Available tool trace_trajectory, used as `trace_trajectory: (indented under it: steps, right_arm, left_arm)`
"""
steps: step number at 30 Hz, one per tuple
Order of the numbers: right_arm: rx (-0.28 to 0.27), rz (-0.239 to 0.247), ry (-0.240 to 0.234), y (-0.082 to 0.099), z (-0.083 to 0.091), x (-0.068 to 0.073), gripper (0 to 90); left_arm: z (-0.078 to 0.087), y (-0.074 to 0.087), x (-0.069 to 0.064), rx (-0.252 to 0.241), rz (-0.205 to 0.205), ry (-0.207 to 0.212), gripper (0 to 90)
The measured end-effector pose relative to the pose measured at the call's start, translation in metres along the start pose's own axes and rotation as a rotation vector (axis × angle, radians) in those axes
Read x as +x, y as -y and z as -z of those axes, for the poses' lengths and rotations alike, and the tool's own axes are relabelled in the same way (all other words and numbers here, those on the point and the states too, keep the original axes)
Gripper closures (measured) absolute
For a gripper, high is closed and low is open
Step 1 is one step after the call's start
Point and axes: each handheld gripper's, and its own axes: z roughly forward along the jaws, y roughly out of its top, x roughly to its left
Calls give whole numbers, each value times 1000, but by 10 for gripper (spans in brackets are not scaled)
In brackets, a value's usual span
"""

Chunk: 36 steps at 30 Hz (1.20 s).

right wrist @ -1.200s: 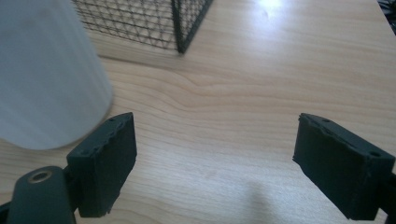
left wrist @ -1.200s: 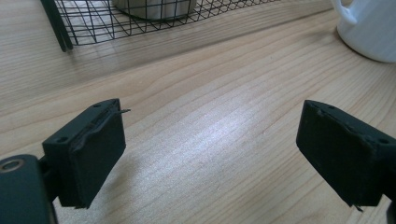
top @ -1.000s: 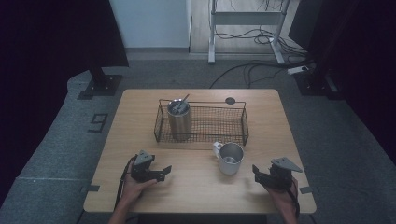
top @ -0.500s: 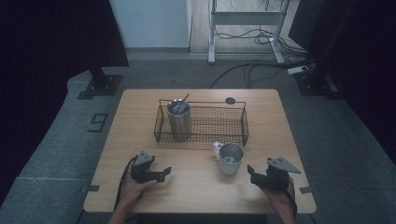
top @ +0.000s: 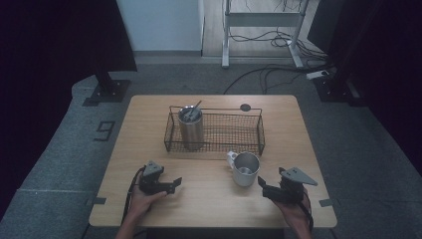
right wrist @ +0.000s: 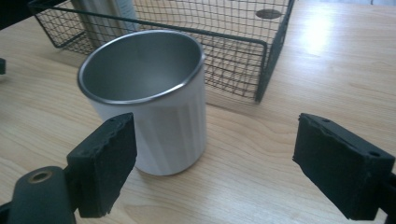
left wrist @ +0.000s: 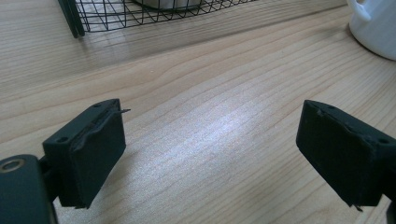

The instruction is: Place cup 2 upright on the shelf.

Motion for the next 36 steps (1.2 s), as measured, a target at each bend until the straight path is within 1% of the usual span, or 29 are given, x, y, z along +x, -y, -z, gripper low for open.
trace_trajectory:
  steps: [1, 7, 9, 12, 19, 25, 32, 36]
  right_arm:
    - [-2, -6, -14, -1, 0, 1, 130]
    - [-6, -8, -36, -4, -2, 5, 129]
    - [-2, -7, -54, -5, -5, 7, 128]
    - [-8, -5, -67, -5, -7, 10, 128]
    - [-6, 2, -79, -7, -10, 13, 126]
    - [1, 10, -88, -8, -16, 16, 122]
    - [8, 16, -101, -9, -22, 19, 99]
    - [17, 26, -107, -11, -28, 23, 73]
  left_arm:
    - [0, 0, 0, 0, 1, 1, 83]
    - [0, 0, 0, 1, 2, 3, 83]
    - [0, 0, 0, 1, 5, 4, 84]
    - [0, 0, 1, 1, 7, 4, 84]
    - [-1, 0, 1, 7, 11, 3, 91]
    - [-1, -1, 0, 17, 11, 4, 91]
    - [-1, 0, 0, 18, 11, 3, 92]
    - [-1, 0, 0, 18, 10, 4, 92]
